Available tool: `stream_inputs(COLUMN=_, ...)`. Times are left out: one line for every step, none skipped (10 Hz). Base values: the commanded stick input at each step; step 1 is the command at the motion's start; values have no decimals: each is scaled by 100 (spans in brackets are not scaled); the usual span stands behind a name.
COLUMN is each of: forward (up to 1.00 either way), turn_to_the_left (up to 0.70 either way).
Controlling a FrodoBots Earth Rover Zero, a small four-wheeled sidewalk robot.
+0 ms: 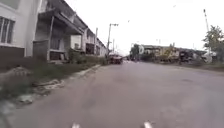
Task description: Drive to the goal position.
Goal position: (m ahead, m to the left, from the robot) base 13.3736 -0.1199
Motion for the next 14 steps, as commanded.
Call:
stream_inputs(forward=70, turn_to_the_left=9)
stream_inputs(forward=70, turn_to_the_left=-1)
stream_inputs(forward=70, turn_to_the_left=-33)
stream_inputs(forward=70, turn_to_the_left=-6)
stream_inputs(forward=70, turn_to_the_left=6)
stream_inputs(forward=70, turn_to_the_left=8)
stream_inputs(forward=70, turn_to_the_left=7)
stream_inputs(forward=70, turn_to_the_left=7)
stream_inputs(forward=70, turn_to_the_left=1)
stream_inputs(forward=70, turn_to_the_left=3)
stream_inputs(forward=70, turn_to_the_left=1)
stream_inputs(forward=70, turn_to_the_left=-18)
stream_inputs(forward=70, turn_to_the_left=-28)
stream_inputs(forward=70, turn_to_the_left=-3)
